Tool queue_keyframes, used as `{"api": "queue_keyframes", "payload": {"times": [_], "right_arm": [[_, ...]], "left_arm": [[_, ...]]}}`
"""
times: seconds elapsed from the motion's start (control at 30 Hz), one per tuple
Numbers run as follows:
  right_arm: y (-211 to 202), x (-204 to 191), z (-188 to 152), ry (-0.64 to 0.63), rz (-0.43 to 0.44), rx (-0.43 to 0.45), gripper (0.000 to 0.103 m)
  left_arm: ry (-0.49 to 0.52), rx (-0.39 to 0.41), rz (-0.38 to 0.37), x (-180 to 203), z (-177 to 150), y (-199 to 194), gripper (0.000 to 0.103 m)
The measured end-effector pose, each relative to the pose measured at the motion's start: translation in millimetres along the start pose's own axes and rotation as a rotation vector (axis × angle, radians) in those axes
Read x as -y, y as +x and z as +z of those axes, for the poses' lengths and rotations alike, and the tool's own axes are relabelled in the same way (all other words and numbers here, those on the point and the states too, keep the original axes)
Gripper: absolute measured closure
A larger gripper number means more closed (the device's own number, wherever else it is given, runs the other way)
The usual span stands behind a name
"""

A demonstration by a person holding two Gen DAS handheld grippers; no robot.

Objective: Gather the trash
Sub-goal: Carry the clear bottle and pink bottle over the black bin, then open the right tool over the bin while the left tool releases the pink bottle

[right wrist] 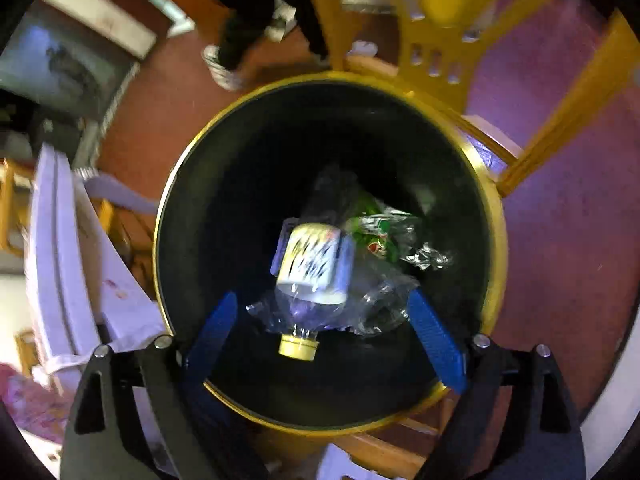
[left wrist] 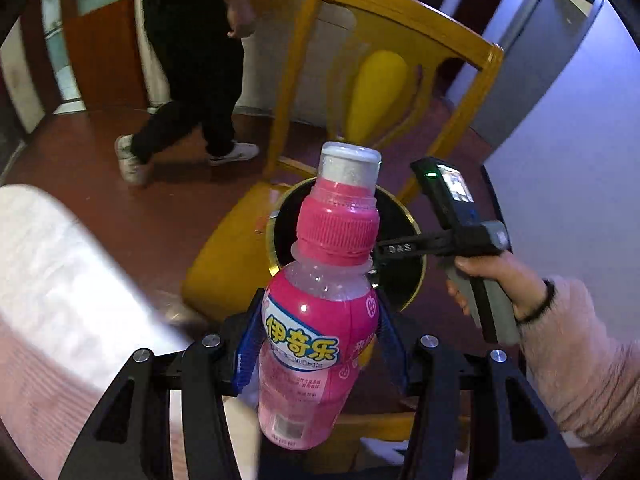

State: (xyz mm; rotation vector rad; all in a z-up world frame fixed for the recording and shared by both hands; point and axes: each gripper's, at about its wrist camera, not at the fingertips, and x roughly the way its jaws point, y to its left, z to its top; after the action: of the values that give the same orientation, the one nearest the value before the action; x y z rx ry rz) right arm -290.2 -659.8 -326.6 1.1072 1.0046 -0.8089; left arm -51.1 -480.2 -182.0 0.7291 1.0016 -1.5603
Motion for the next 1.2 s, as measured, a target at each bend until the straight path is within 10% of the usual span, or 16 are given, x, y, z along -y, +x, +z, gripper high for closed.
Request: {"api": "queue_keyframes", "payload": {"times": [0.37,0.43,0.5,0.87,1.2], "right_arm": [[-42.8,52.9,-28.4,0.159,0.14,0.094,0.015],[-51.8,52.1,-31.3,0.165,0.156,0.113,0.016],[-58.6,55.0,-32.4,0.167,0.096,0.123,0.016],[-76.2,43.2,-37.8,0.143,0.058,0.175,0.014],[-98.5,-28.4,-50.3,-0.005,0.07,0.238,0.014]], "left_arm": [[-0.014,-0.109,-0.048,48.9,53.3,132.6,0.049],[-0.041,-0.136,-0.015,49.8,52.2,152.7,0.006],[-0.111,-0.13,-0.014,45.8,47.6,161.7,0.006],[-0.073,-0.083,0.11,45.4,23.3,139.3,0.006],[-0.07,0.196,0.378,18.4,-24.3,16.5,0.006]]}}
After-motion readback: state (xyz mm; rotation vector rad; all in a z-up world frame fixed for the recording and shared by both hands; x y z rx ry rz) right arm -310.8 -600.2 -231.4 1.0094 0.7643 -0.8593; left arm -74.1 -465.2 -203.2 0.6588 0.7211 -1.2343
